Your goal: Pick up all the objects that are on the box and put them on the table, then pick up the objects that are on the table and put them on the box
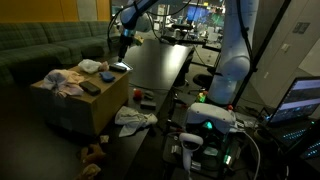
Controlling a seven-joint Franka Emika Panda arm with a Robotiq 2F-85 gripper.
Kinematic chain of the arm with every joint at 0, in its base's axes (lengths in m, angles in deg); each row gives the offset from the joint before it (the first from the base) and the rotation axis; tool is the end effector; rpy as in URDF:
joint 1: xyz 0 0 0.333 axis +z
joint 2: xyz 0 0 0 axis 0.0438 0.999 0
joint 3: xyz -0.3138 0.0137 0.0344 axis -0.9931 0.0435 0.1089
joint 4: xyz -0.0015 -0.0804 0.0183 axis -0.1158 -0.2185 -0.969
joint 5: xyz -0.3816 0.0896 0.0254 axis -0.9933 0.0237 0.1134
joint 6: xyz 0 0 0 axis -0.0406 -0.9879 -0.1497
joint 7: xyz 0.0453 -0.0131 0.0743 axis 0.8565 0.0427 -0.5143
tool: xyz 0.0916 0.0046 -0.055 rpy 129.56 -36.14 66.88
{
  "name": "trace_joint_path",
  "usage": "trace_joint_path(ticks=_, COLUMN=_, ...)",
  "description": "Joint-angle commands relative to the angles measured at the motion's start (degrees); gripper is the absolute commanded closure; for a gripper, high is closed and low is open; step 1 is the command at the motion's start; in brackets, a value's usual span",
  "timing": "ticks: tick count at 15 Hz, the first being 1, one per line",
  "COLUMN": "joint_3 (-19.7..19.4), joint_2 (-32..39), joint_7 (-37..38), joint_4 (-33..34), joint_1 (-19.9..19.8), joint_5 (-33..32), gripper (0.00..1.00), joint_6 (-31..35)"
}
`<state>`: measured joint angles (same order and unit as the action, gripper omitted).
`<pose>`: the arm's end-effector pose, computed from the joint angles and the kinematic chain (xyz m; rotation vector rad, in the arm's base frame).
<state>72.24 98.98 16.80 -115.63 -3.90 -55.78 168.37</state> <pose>0.5990 -0.1191 0.3337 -3.0478 -0.5186 -0.3712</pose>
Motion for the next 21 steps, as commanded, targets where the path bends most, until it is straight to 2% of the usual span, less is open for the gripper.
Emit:
trace_joint_path(ticks=1, joint_3=2.16, joint_2=6.3, joint_7=-0.04, joint_4=4.73, joint_1=-2.77, joint_5=-1.02, gripper=0.0, joint_6=5.83)
trace_joint_path(ticks=5, joint_3=1.91, joint_2=12.47, joint_7=2.99, joint_4=7.87, joint_1=-3.52, joint_5=-5.89, gripper=0.0, joint_6=13.13)
trace_joint_path(ticks=7, joint_3=1.86, joint_2=14.86, joint_7=4.58, joint_4=9.57, joint_1=-4.07, joint_5=-8.7, gripper=0.0, joint_6=14.23)
trace_joint_path(ticks=12, joint_3=3.7, joint_2=18.01, joint_7=6.45, joint_4=12.95, joint_1=-6.48, joint_5=-11.17, gripper=0.0, joint_6=13.12)
trace_joint_path(ticks=21, joint_3=7.81, joint_2=22.41, joint_7=4.68, joint_4=19.39, joint_1=-11.75, joint_5=-9.34, gripper=0.0, joint_6=7.3)
